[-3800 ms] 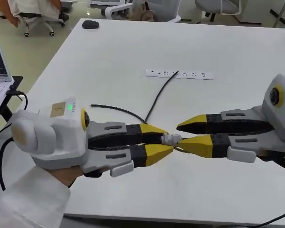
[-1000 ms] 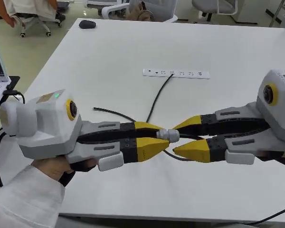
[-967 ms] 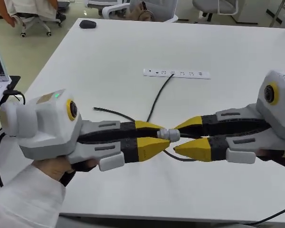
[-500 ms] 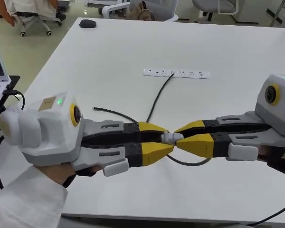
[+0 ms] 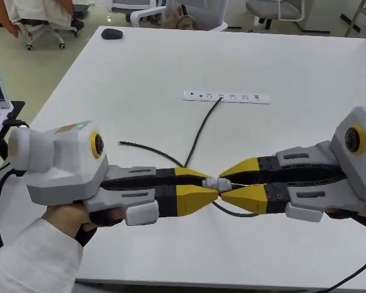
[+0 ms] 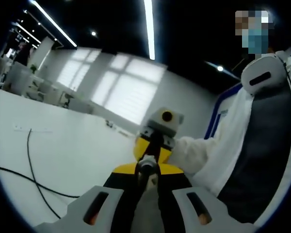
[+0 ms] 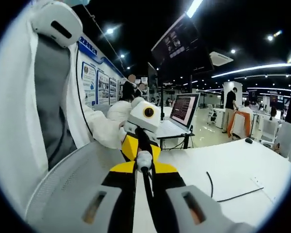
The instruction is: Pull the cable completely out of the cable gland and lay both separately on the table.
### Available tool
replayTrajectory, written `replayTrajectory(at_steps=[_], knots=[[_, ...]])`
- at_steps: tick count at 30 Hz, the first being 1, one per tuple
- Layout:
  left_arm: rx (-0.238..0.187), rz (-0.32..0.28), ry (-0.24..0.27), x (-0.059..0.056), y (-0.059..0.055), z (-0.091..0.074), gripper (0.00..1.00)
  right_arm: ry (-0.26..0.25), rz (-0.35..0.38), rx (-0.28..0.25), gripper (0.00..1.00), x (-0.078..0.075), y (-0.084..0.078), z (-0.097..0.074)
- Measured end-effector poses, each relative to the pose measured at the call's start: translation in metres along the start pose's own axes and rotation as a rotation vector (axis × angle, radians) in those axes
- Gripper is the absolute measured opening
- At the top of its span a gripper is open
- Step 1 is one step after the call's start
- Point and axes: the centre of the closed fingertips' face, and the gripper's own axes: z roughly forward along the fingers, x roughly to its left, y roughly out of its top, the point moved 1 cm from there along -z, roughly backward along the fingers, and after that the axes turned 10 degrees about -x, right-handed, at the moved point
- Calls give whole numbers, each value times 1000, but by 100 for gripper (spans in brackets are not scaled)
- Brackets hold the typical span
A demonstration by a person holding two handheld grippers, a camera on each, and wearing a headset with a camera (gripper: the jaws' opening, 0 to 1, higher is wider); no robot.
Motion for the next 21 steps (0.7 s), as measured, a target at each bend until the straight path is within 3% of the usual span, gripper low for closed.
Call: replayTrajectory(at_steps=[3, 5, 7, 10, 12, 15, 21], knots=[[9, -2, 6, 0, -2, 0, 15, -6, -24, 10, 10, 1, -2, 1], [13, 24, 12, 1, -3, 1, 16, -24, 40, 16, 11, -3, -5, -1], [-1, 61, 18, 2, -1, 2, 16, -51, 80, 71, 12, -8, -15, -4], [-18, 128, 23, 1, 2, 1, 16, -87, 39, 82, 20, -17, -22, -11], [-7, 156, 23, 0, 0, 2, 16, -78, 29, 70, 7, -16, -20, -14], [-13, 191, 24, 0, -1, 4, 16, -63, -69, 83, 5, -14, -19, -11], [-31, 270, 18, 0, -1, 8, 22, -72, -39, 36, 2, -11, -20, -6]])
